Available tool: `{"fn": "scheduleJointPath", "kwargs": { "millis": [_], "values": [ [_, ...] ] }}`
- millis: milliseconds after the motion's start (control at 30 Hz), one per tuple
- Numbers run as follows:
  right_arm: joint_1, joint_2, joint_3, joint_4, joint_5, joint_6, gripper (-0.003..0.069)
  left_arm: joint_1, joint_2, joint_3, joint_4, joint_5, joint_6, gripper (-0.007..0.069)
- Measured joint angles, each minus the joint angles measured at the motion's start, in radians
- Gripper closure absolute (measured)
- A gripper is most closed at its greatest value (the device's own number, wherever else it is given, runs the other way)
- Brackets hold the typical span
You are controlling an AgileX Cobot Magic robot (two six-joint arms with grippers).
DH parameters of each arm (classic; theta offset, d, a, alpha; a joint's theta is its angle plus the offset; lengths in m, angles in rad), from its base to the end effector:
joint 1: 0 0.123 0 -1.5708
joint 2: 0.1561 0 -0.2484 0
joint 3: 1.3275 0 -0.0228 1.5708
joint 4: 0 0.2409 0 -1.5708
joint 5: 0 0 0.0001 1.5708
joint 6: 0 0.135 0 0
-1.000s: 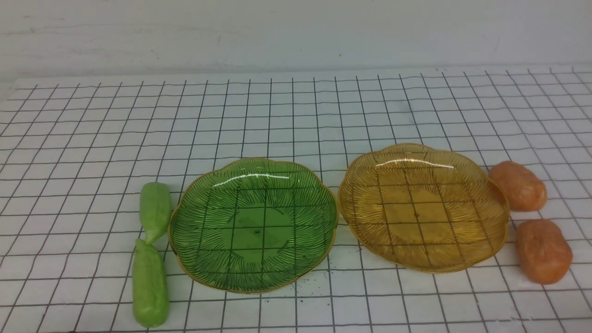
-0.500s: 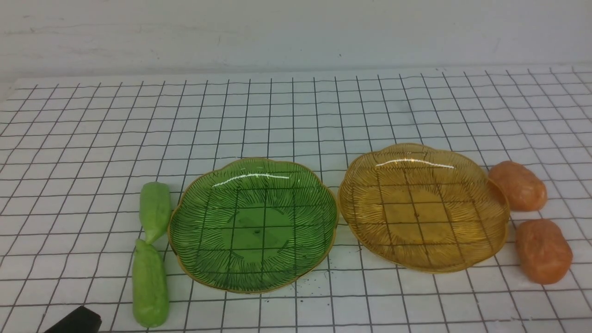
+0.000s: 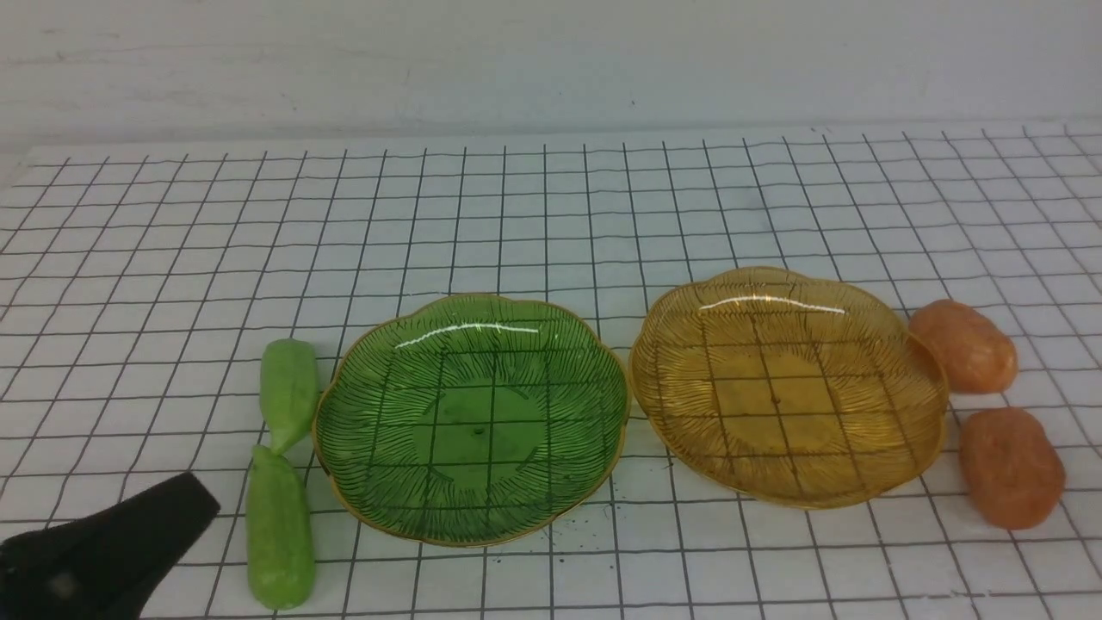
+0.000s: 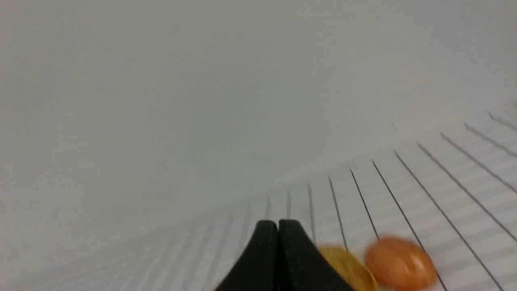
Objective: Put different types of vegetables on the plate.
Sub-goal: 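Put the potato onto the plate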
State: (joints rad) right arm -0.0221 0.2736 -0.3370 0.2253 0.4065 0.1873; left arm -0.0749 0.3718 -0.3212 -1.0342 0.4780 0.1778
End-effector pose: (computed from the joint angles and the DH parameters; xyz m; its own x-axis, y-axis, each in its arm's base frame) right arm 0.1395 0.0089 0.2522 -0.2498 0.3887 -0.8868 0.0352 0.9189 0.3929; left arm 0.1418 -0.0642 0.2523 -0.4788 -0.6266 -0.6149 0.1568 0.6282 -0.7621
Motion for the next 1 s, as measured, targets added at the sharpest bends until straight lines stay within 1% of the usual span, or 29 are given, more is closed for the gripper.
{"fn": "scheduleJointPath", "kwargs": {
  "millis": [33,100,133,167,200,233,267,300,367,400,433,500,533,567,600,633,667,733,767,867,933,1000],
  "values": [
    [0.0,0.094,-0.036,-0.029,0.099,-0.005,0.0673,0.0,0.115,-0.042,0.109,0.037,0.012,0.0632],
    [0.0,0.216,-0.082,-0.062,0.214,-0.007,0.0673,0.0,0.231,-0.088,0.22,0.085,0.012,0.0632],
    [0.0,0.255,-0.098,-0.069,0.246,-0.009,0.0671,0.0,0.282,-0.11,0.279,0.12,0.012,0.0632],
    [0.0,0.268,-0.103,-0.071,0.266,-0.009,0.0671,0.0,0.306,-0.122,0.29,0.127,0.012,0.0632],
    [0.0,0.391,-0.155,-0.092,0.342,-0.011,0.0669,0.0,0.401,-0.17,0.388,0.197,0.002,0.0631],
    [0.0,0.436,-0.179,-0.097,0.362,-0.013,0.0667,0.0,0.456,-0.201,0.428,0.225,-0.005,0.0631],
    [0.0,0.467,-0.188,-0.098,0.371,-0.017,0.0666,0.0,0.466,-0.206,0.438,0.232,-0.008,0.0631],
    [0.0,0.535,-0.218,-0.102,0.389,-0.035,0.066,0.0,0.534,-0.247,0.504,0.264,-0.027,0.0631],
    [0.0,0.613,-0.248,-0.102,0.398,-0.062,0.0645,0.0,0.603,-0.291,0.58,0.282,-0.054,0.0631],
    [0.0,0.666,-0.266,-0.102,0.398,-0.085,0.0626,0.0,0.645,-0.319,0.626,0.284,-0.075,0.0631],
    [0.0,0.672,-0.269,-0.102,0.398,-0.087,0.0622,0.0,0.65,-0.322,0.631,0.284,-0.079,0.0631],
    [0.0,0.741,-0.295,-0.102,0.388,-0.113,0.0571,0.0,0.697,-0.357,0.674,0.285,-0.1,0.0631],
    [0.0,0.752,-0.297,-0.103,0.388,-0.118,0.0566,0.0,0.7,-0.359,0.678,0.285,-0.1,0.0631],
    [0.0,0.797,-0.316,-0.112,0.378,-0.131,0.0512,0.0,0.72,-0.37,0.683,0.283,-0.106,0.0629],
    [0.0,0.805,-0.321,-0.116,0.372,-0.133,0.0499,0.0,0.721,-0.371,0.684,0.282,-0.107,0.0629],
    [0.0,0.84,-0.337,-0.139,0.349,-0.137,0.0431,0.0,0.728,-0.371,0.685,0.276,-0.11,0.0628],
    [0.0,0.862,-0.344,-0.156,0.321,-0.138,0.0382,0.0,0.729,-0.371,0.687,0.274,-0.11,0.0628],
    [0.0,0.895,-0.346,-0.174,0.273,-0.137,0.0309,0.0,0.729,-0.371,0.687,0.261,-0.11,0.0628],
    [0.0,0.903,-0.346,-0.177,0.255,-0.136,0.0295,0.0,0.729,-0.371,0.687,0.255,-0.11,0.0628],
    [0.0,0.975,-0.348,-0.188,0.171,-0.136,0.0195,0.0,0.729,-0.371,0.688,0.251,-0.11,0.0628],
    [0.0,1.023,-0.351,-0.195,0.131,-0.136,0.0162,0.0,0.729,-0.371,0.688,0.251,-0.11,0.0628],
    [0.0,1.072,-0.352,-0.204,0.09,-0.136,0.0147,0.0,0.729,-0.371,0.69,0.251,-0.108,0.0624]
  ]
}}
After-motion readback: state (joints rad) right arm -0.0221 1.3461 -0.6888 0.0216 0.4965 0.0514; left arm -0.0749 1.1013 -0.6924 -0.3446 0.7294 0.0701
